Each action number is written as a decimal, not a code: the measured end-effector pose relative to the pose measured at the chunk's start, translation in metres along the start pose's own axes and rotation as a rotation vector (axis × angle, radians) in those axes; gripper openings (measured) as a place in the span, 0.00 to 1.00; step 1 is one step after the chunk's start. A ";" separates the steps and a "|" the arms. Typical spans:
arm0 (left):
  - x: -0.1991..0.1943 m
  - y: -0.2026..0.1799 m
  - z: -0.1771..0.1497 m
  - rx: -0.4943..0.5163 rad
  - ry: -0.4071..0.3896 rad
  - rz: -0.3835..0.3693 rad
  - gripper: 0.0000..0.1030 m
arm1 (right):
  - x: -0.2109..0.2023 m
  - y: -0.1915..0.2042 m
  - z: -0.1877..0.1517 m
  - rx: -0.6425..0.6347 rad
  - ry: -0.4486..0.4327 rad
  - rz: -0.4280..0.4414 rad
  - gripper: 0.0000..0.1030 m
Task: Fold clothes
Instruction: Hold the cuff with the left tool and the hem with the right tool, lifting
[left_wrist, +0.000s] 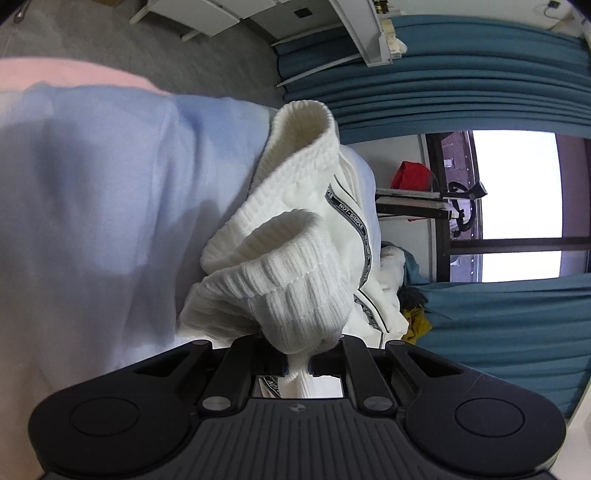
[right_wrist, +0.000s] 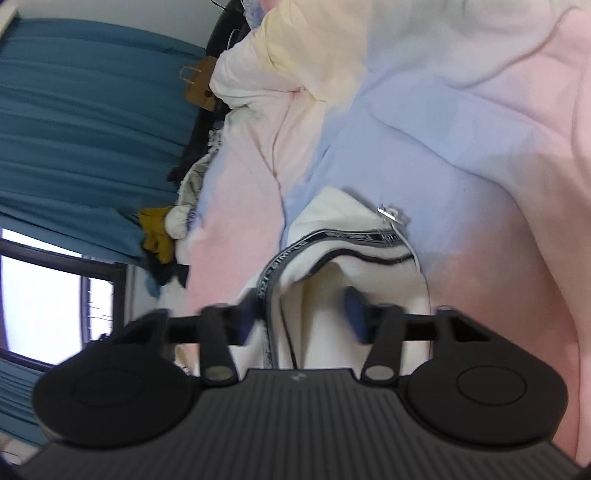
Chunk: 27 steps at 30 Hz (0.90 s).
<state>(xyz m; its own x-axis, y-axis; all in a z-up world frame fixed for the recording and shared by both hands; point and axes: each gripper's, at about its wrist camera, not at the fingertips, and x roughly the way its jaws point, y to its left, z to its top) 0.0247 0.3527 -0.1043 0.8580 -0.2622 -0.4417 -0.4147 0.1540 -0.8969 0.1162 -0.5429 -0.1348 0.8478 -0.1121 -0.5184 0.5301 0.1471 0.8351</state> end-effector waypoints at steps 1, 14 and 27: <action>0.000 0.003 0.001 -0.010 0.006 -0.006 0.09 | 0.003 0.004 0.002 -0.019 -0.006 -0.013 0.27; -0.010 -0.015 -0.001 0.077 -0.013 0.027 0.08 | -0.050 0.126 0.005 -0.441 -0.207 0.342 0.10; -0.032 -0.031 -0.009 0.137 0.028 0.185 0.08 | -0.022 -0.092 0.037 0.014 0.105 -0.113 0.09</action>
<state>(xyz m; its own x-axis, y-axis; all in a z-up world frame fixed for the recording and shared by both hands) 0.0074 0.3474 -0.0629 0.7617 -0.2440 -0.6002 -0.5170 0.3293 -0.7901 0.0483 -0.5906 -0.1940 0.7804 -0.0234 -0.6248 0.6223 0.1258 0.7726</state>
